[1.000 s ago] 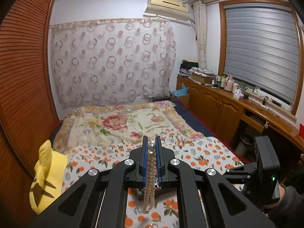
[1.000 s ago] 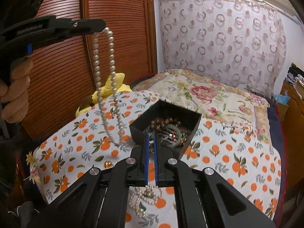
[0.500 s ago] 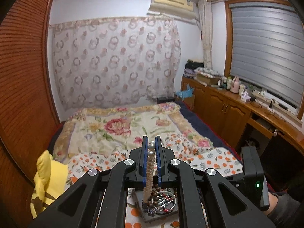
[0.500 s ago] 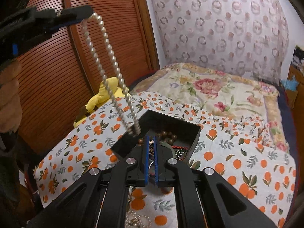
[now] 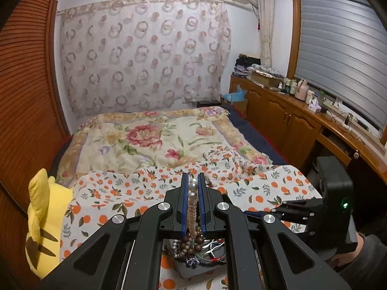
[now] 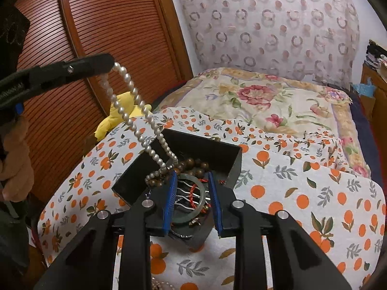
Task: Organize jewelry
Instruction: 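Lower the pearl necklace into the box with the right tool while the left tool drops the strand in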
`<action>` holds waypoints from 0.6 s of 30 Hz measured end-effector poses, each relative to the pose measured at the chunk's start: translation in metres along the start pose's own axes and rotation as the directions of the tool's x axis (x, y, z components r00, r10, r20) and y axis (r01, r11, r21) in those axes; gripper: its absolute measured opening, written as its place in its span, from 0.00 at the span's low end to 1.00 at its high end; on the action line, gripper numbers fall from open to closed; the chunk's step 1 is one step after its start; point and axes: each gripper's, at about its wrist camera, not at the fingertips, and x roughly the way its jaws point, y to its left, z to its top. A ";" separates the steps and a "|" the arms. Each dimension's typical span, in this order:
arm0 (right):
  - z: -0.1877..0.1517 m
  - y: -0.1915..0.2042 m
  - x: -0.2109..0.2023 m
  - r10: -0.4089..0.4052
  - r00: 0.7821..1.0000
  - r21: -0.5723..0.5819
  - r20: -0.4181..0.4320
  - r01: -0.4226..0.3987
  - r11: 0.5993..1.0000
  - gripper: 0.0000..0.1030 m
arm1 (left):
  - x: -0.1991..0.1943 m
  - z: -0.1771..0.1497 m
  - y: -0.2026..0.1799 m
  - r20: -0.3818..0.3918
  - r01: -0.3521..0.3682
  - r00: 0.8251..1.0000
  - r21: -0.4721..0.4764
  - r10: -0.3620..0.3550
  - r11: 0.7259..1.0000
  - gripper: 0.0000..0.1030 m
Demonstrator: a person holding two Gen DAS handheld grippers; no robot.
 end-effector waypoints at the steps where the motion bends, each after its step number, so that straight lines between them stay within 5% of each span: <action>1: -0.002 0.000 -0.002 -0.005 1.000 -0.003 0.000 0.005 1.000 0.28 | 0.003 -0.004 0.000 -0.008 0.001 1.000 0.001 -0.001 1.000 0.07; 9: -0.026 0.009 -0.019 -0.049 0.999 -0.045 -0.002 0.049 0.998 0.28 | 0.024 -0.035 -0.002 -0.079 -0.009 0.997 -0.001 0.009 1.000 0.08; 11: -0.031 0.012 -0.025 -0.057 0.998 -0.050 0.005 0.057 0.997 0.28 | 0.021 -0.043 -0.003 -0.082 -0.009 0.997 0.002 0.009 1.000 0.21; 12: -0.033 0.013 -0.027 -0.059 0.998 -0.051 0.006 0.059 0.997 0.28 | 0.019 -0.046 -0.004 -0.076 -0.014 0.997 0.006 0.015 1.000 0.36; 18: -0.049 0.023 -0.044 -0.065 0.998 -0.056 0.024 0.066 0.996 0.28 | 0.003 -0.066 -0.011 -0.075 -0.033 0.997 0.038 0.036 0.999 0.50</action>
